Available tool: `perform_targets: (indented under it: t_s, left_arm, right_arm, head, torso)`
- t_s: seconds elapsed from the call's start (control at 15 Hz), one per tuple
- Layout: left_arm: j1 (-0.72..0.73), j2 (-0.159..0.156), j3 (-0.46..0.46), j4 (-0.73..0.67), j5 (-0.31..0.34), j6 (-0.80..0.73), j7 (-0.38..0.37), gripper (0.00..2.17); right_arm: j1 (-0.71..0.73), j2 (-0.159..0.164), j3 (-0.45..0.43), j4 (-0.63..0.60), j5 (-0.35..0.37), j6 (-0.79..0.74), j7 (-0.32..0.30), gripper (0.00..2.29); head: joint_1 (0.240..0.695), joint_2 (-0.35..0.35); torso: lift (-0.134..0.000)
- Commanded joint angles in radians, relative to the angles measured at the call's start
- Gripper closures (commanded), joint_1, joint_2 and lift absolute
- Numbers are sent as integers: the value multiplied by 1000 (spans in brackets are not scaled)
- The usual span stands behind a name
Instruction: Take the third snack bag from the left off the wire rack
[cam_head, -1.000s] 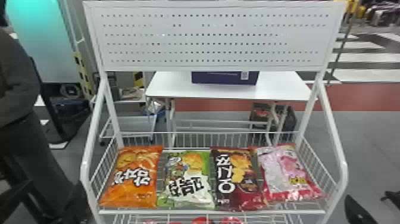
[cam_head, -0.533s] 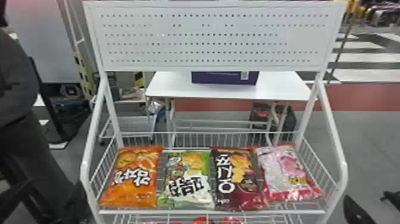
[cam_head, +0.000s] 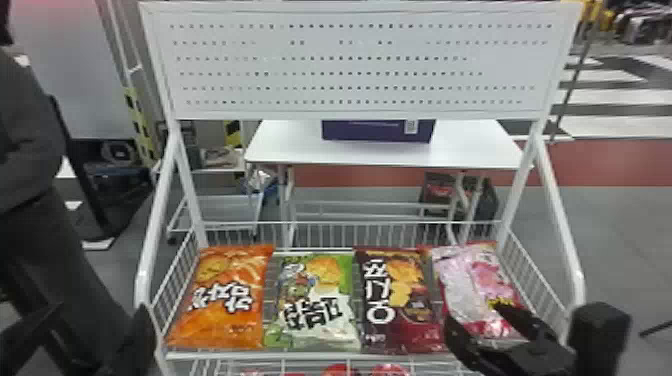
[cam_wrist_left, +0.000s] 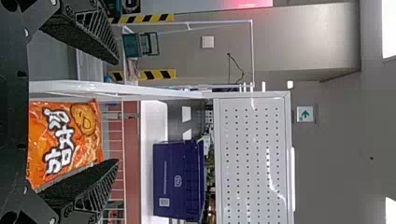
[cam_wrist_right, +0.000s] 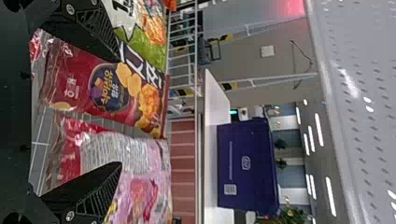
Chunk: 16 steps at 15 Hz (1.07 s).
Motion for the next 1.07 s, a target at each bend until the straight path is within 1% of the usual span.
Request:
perform_targets:
  t_s: [0.0,0.13,0.27,0.33,0.4,0.47,0.53,0.6,0.73,1.0]
  left_arm:
    - [4,5,-1,-1,-2,0,0,144]
    - [4,11,4,0,-2,3,0,144]
    - [3,13,7,3,-2,3,0,144]
    - [0,16,8,6,-2,3,0,144]
    - [-3,16,7,11,-2,6,0,144]
    - [-6,16,7,14,-2,6,0,144]
    - [-9,16,7,17,-2,6,0,144]
    - [-19,16,7,20,1,6,0,144]
    - [-23,16,4,22,0,6,0,144]
    - [-25,19,2,20,-3,31,0,144]
  right_arm:
    - [-159,22,136,138,37,40,-4,107]
    - [-247,50,208,244,59,52,-9,110]
    - [-293,68,240,319,85,55,-21,110]
    - [-313,71,248,354,86,58,-21,110]
    - [-334,73,247,376,86,98,-21,198]
    - [-345,71,242,382,85,132,-21,603]
    - [-347,71,237,382,82,156,-21,1733]
    - [-344,71,231,380,80,187,-15,2246]
    - [-333,62,231,347,88,178,28,2243]
    - [-305,61,219,271,70,187,39,2243]
  head:
    - [499,0]
    - [499,0]
    - [499,0]
    - [499,0]
    - [499,0]
    - [499,0]
    - [499,0]
    - [499,0]
    - [499,0]
    - [499,0]
  torso:
    - [0]
    - [0]
    - [0]
    - [0]
    - [0]
    - [0]
    - [0]
    - [0]
    - [0]
    - [0]
